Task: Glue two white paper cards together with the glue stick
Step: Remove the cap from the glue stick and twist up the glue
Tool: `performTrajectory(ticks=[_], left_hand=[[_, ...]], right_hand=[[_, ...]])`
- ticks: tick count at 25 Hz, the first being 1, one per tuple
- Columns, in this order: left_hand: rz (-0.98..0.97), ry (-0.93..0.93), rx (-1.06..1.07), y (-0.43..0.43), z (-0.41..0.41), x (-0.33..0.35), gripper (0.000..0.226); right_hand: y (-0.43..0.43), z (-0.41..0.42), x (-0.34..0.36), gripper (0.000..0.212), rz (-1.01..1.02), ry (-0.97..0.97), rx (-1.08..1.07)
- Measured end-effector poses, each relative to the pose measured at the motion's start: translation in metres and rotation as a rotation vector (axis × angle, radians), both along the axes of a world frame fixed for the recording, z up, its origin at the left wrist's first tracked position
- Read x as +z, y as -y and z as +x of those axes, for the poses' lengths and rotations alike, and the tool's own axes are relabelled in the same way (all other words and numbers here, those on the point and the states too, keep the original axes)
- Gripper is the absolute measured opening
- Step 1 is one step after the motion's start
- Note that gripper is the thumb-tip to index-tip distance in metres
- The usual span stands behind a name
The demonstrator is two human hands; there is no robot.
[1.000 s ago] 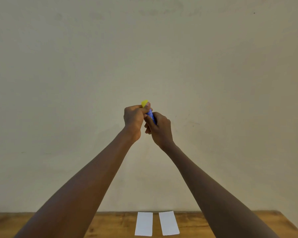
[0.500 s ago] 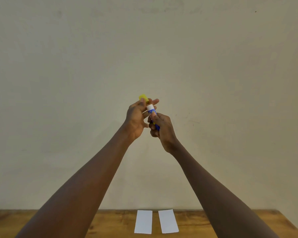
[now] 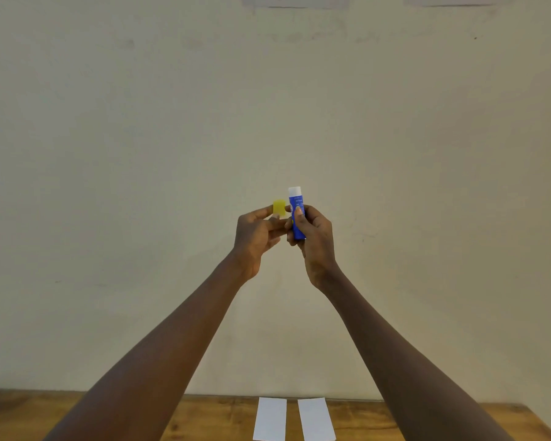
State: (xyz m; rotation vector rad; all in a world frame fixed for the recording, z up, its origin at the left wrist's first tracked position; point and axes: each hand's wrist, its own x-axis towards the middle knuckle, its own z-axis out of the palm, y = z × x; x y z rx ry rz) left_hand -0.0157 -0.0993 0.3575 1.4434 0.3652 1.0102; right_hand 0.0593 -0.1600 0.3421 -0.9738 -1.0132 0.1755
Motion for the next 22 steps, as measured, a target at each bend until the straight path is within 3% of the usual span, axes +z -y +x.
performTrajectory(ticks=[3,6,14,22], left_hand=[[0.007,-0.017,-0.019,0.0,0.001,-0.004,0.026],[-0.12,0.029,-0.168,0.003,-0.002,-0.002,0.024],[-0.209,0.143,-0.121,0.004,-0.004,-0.005,0.014],[-0.242,0.129,-0.242,-0.001,-0.007,-0.008,0.014]], right_hand=[[0.001,-0.003,0.001,0.018,-0.03,0.02,-0.036],[0.002,-0.004,0.004,0.02,-0.064,0.042,-0.046],[0.002,-0.006,-0.002,0.017,-0.122,0.091,-0.059],[0.001,-0.003,-0.008,0.02,-0.154,0.364,-0.232]])
